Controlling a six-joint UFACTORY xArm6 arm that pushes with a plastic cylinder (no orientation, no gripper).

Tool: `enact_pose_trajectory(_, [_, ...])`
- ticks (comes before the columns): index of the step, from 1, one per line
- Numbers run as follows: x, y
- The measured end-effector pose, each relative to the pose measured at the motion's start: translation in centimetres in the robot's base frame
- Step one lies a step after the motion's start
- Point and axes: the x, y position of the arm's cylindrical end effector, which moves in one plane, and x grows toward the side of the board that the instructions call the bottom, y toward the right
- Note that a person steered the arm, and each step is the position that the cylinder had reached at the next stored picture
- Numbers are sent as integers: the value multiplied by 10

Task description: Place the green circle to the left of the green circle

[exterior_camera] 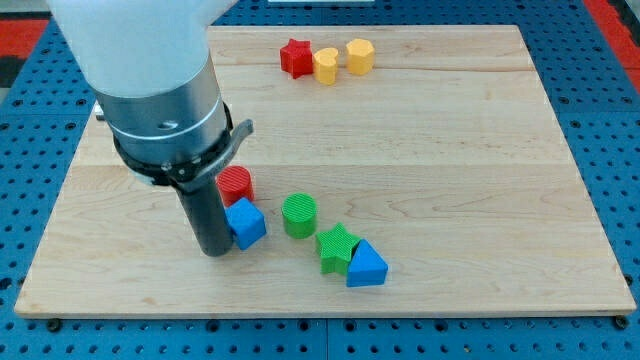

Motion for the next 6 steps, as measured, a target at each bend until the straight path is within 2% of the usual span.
enact_pose_trajectory(1, [-47, -55])
enact_pose_trajectory(2, [-73, -28])
enact_pose_trajectory(4, [-76, 37])
enact_pose_trajectory(6, [-43, 61])
